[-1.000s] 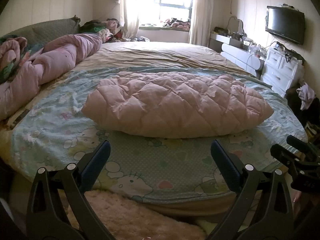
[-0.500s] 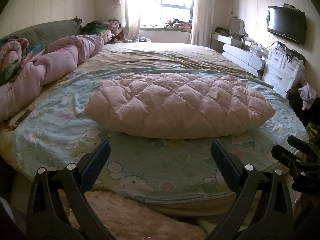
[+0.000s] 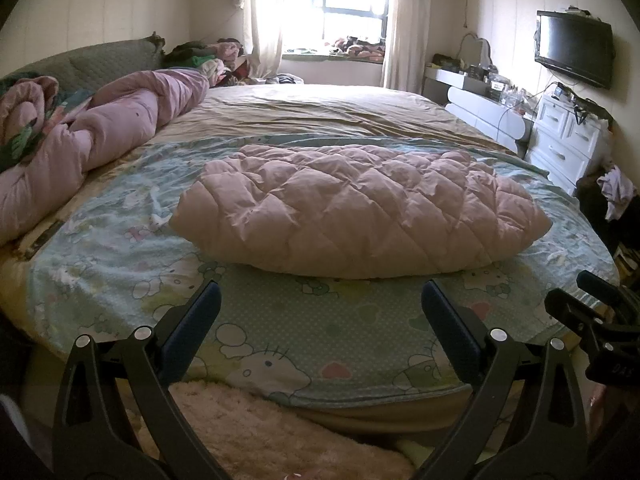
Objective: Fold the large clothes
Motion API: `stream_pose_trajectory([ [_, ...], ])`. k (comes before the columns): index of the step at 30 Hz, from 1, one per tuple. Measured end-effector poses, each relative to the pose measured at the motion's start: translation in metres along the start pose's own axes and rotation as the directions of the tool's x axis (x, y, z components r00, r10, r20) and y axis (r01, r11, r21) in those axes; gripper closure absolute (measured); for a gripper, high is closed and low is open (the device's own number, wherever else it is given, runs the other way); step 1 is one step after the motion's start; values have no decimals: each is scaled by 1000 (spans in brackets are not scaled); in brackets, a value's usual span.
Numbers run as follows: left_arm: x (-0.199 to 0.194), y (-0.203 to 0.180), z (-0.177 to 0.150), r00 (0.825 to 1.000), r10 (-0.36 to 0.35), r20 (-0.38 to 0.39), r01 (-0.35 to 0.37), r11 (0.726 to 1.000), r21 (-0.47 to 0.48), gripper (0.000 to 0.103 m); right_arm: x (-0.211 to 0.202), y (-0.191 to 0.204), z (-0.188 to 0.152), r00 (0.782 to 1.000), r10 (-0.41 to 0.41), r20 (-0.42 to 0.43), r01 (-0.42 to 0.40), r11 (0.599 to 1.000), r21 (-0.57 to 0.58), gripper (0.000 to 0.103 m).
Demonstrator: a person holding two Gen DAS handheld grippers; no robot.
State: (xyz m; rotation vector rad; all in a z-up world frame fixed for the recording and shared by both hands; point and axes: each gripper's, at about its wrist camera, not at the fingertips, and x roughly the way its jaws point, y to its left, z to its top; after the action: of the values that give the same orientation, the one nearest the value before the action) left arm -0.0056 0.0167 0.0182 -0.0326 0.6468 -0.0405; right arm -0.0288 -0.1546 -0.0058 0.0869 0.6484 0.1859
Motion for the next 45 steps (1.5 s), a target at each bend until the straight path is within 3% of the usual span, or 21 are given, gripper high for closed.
stream_pose_trajectory([
  [36,-3,7,-3,1000,16,-4,-16,1000,-2,9,1,4,-1,1000,-3,-5,3,1000,-7,4],
  [45,-3,13,-6,998,56,8,-55,998,-16,9,0,-3,-14,999,-28,-30,28,1000,11,4],
])
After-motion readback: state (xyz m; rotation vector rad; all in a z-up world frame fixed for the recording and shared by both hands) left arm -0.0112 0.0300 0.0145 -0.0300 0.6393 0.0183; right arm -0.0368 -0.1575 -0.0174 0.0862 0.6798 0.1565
